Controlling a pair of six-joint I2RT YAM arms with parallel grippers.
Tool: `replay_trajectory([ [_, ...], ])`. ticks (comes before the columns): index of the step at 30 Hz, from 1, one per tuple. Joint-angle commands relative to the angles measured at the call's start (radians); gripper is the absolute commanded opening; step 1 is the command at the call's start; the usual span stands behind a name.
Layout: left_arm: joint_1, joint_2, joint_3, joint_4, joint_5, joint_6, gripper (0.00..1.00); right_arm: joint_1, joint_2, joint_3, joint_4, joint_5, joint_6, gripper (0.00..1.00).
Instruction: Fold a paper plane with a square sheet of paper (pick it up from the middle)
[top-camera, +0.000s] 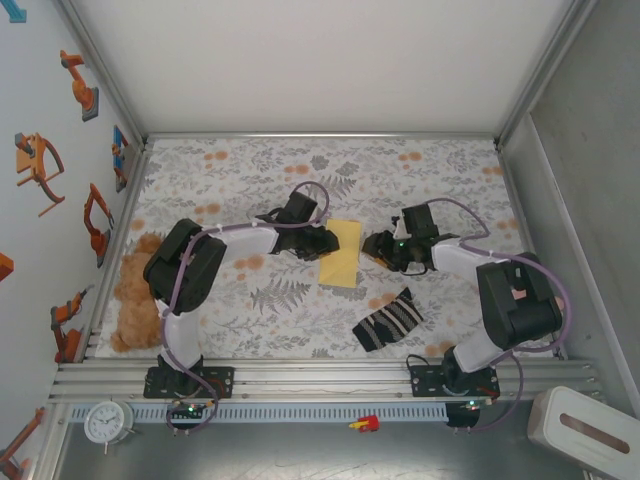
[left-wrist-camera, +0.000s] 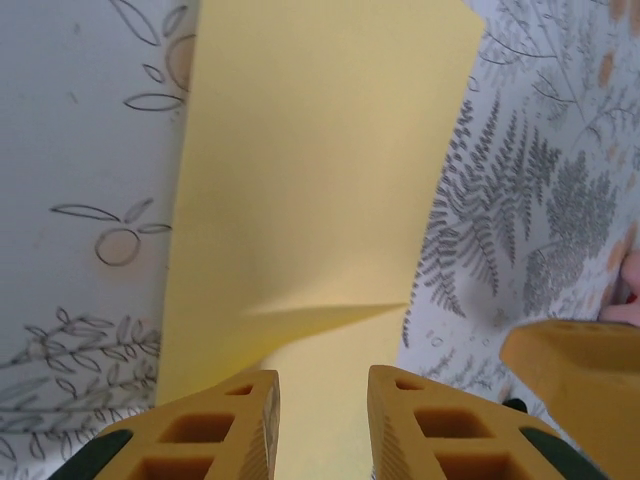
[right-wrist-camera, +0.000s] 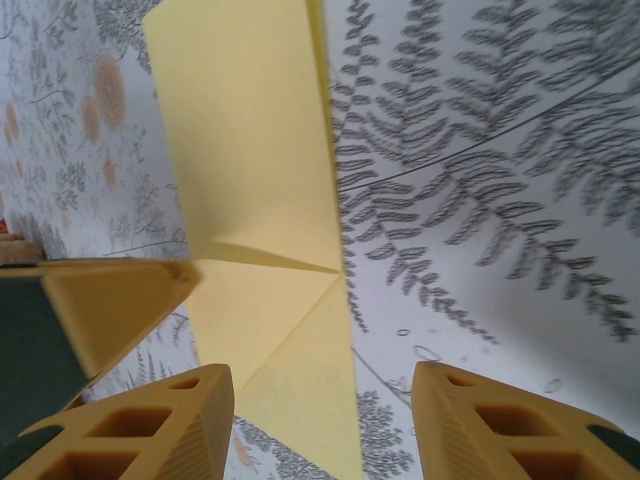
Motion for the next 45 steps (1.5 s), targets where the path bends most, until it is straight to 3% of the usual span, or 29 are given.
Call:
replay_trajectory([
  [1,0.010,0.031,0.016,0.022,0.012,-0.030,0.30,0.030,-0.012,-0.016,0.061,0.014,0.068,0.48],
  [11,0.038,0.059,-0.031,-0.010,-0.009,-0.139,0.31,0.101,0.032,-0.081,0.261,0.049,0.296,0.47],
  [17,0.054,0.057,-0.058,0.003,0.014,-0.199,0.32,0.129,0.062,-0.112,0.346,0.109,0.388,0.39],
  [27,0.057,0.062,-0.076,0.018,0.035,-0.217,0.32,0.142,0.139,-0.062,0.363,0.123,0.401,0.28],
  [45,0.073,0.061,-0.118,0.103,0.081,-0.257,0.32,0.145,0.185,-0.007,0.352,0.087,0.384,0.24],
])
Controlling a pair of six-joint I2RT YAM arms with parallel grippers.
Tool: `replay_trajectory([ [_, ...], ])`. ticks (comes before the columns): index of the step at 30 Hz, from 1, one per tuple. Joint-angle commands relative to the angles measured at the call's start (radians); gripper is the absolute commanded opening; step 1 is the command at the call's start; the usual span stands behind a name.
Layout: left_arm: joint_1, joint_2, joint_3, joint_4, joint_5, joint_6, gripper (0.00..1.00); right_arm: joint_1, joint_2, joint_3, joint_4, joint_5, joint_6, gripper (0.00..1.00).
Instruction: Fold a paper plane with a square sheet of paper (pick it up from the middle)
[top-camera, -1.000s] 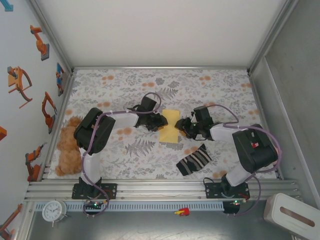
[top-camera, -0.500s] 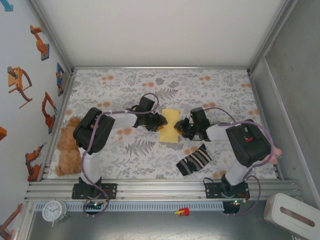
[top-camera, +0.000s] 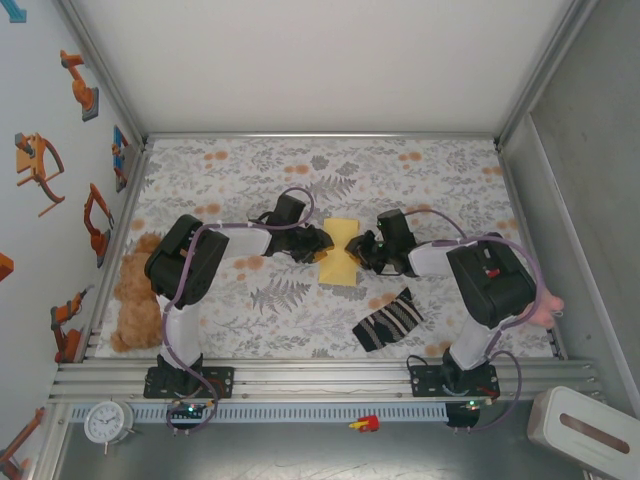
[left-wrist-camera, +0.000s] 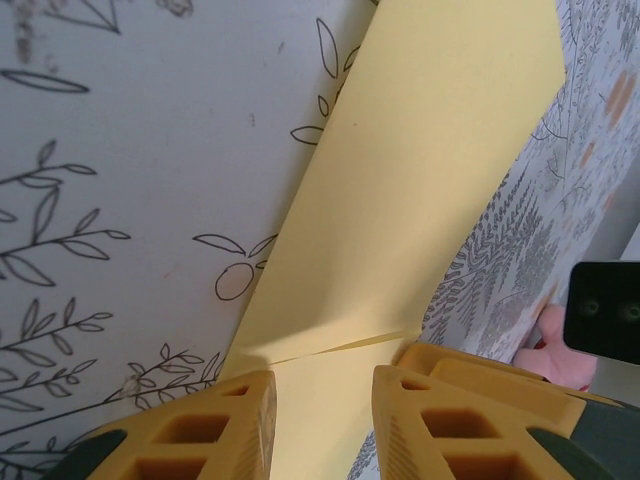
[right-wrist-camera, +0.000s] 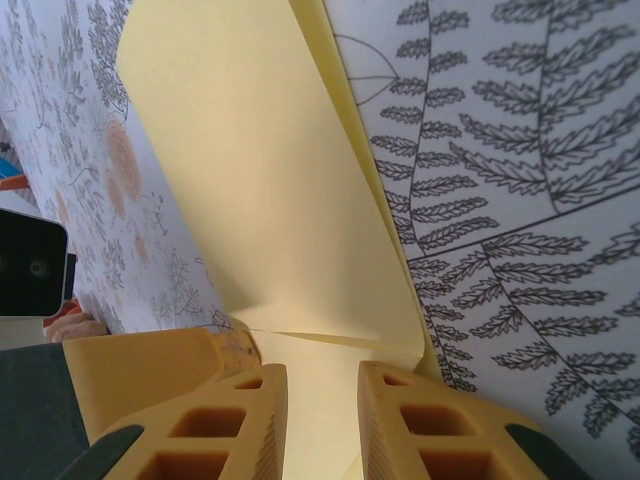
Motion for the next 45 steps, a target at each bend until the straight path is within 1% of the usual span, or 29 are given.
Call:
replay_trajectory([
  [1,0.007,0.025,-0.039,-0.055,-0.031,-0.018,0.33,0.010,-0.001,0.010,-0.013,0.005,0.005,0.24],
  [7,0.008,0.026,-0.049,-0.053,-0.036,-0.023,0.33,0.010,-0.077,-0.037,-0.083,0.073,0.021,0.26],
  [10,0.007,0.028,-0.055,-0.046,-0.036,-0.028,0.33,0.009,-0.071,-0.026,-0.124,0.076,0.015,0.26],
  [16,0.007,0.032,-0.056,-0.055,-0.036,-0.028,0.33,0.012,-0.028,-0.002,-0.095,0.042,0.007,0.26],
  [21,0.007,0.035,-0.054,-0.075,-0.037,-0.031,0.33,0.018,-0.027,0.019,-0.114,0.047,-0.013,0.25],
  [28,0.008,0.039,-0.050,-0.076,-0.034,-0.030,0.32,0.020,-0.017,0.030,-0.094,0.022,-0.025,0.24],
  [34,0.008,0.039,-0.050,-0.078,-0.033,-0.031,0.33,0.021,-0.012,0.028,-0.143,0.050,-0.014,0.25],
  [39,0.007,0.041,-0.049,-0.074,-0.030,-0.031,0.33,0.021,0.007,0.023,-0.115,0.039,-0.005,0.25],
  [45,0.008,0.041,-0.049,-0.074,-0.024,-0.031,0.33,0.023,0.018,0.035,-0.062,0.000,-0.010,0.22],
])
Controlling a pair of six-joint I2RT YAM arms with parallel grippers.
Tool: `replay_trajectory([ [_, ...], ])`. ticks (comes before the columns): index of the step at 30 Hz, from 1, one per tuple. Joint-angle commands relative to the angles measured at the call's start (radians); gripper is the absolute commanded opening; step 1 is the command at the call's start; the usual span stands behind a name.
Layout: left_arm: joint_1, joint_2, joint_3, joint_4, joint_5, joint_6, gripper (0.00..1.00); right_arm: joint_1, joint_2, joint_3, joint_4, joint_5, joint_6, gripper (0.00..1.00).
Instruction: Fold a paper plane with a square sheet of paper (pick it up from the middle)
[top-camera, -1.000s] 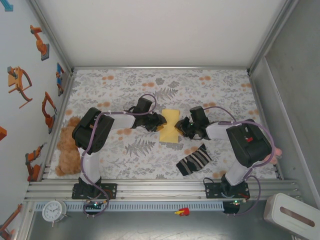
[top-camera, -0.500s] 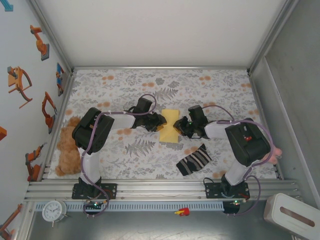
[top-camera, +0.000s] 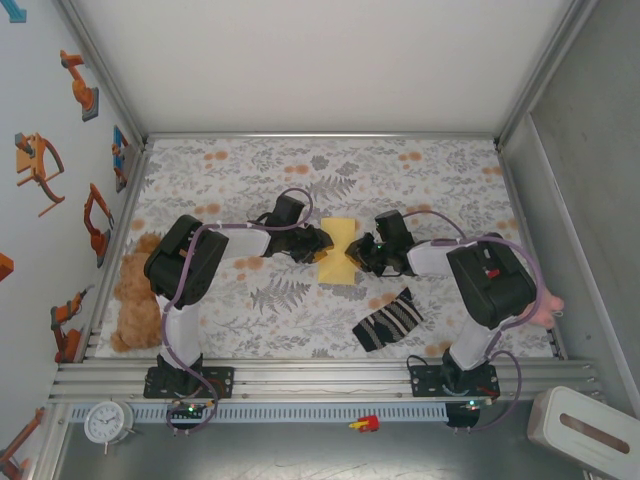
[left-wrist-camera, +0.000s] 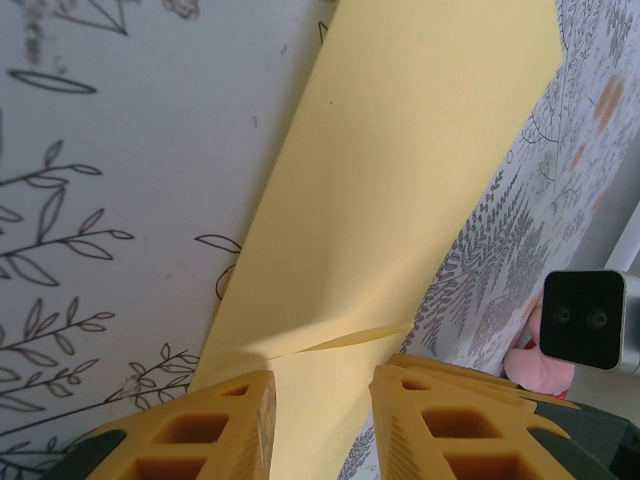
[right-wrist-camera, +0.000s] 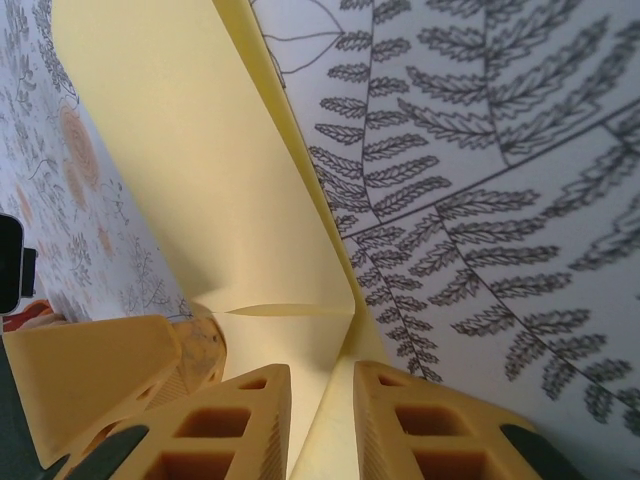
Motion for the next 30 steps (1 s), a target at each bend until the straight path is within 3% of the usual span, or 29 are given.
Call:
replay_trajectory([
  [1,0.005,0.044,-0.034,-0.099,-0.029,-0.012,0.32,0.010,0.017,0.016,0.029,-0.018,-0.003,0.22],
  [11,0.005,0.044,-0.033,-0.098,-0.029,-0.013,0.32,0.023,0.016,-0.014,0.108,-0.052,-0.015,0.21],
  [22,0.007,-0.011,-0.024,-0.057,0.000,0.010,0.32,0.026,0.022,-0.006,-0.033,0.019,-0.011,0.21],
  [30,0.004,-0.082,0.013,-0.138,-0.039,0.083,0.27,0.026,0.046,0.009,-0.053,0.018,-0.015,0.21],
])
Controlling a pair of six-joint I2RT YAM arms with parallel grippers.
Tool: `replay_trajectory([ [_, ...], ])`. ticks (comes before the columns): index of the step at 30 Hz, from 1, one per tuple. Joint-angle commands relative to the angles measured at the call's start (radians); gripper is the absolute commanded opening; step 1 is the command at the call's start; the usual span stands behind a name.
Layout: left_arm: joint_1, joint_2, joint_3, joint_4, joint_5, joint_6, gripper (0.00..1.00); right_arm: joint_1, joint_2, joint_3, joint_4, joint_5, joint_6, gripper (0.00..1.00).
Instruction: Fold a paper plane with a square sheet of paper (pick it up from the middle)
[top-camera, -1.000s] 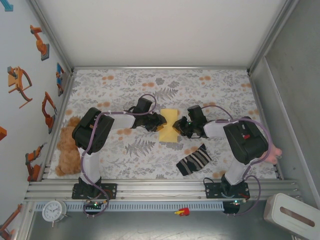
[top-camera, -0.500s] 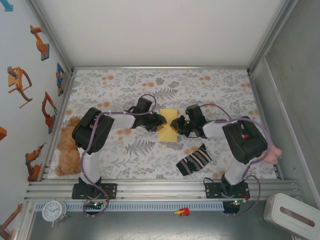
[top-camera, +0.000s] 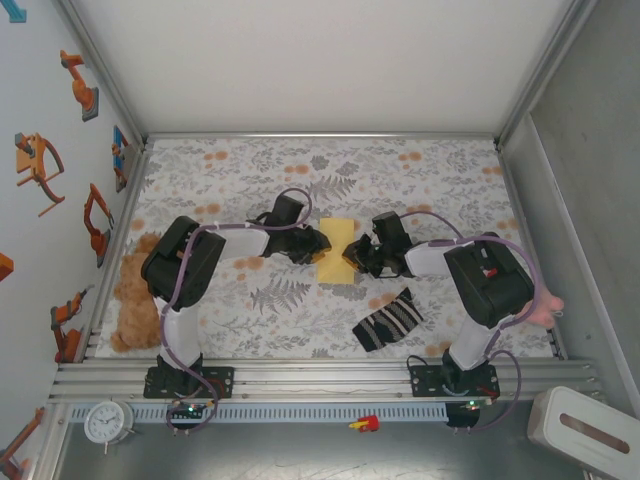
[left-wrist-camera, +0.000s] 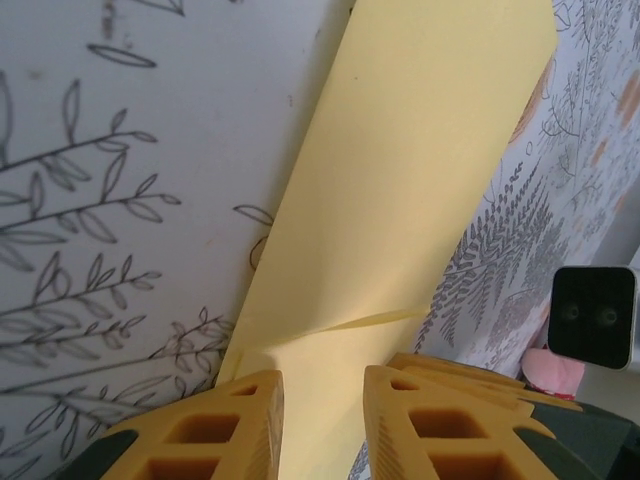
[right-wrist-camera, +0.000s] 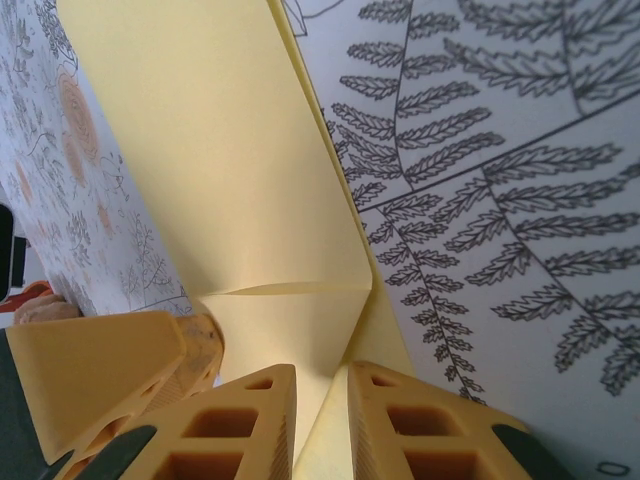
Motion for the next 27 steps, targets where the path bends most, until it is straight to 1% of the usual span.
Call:
replay_trajectory([
  [1,0.003,-0.048,0.013,-0.087,-0.037,0.058,0.27,0.007,0.039,0.014,-0.069,0.032,-0.012,0.21],
  [8,0.004,0.011,0.013,-0.136,-0.050,0.067,0.26,0.007,0.050,0.025,-0.056,0.016,-0.015,0.21],
  [16,0.012,0.020,-0.024,-0.112,-0.053,0.014,0.26,0.007,0.053,0.040,0.012,-0.028,-0.016,0.22],
  [23,0.019,0.022,-0.038,-0.094,-0.038,-0.004,0.26,0.017,0.064,0.051,0.060,-0.066,-0.016,0.22],
  [27,0.020,0.022,-0.041,-0.090,-0.039,-0.005,0.27,0.030,0.066,0.045,0.079,-0.066,-0.012,0.23],
])
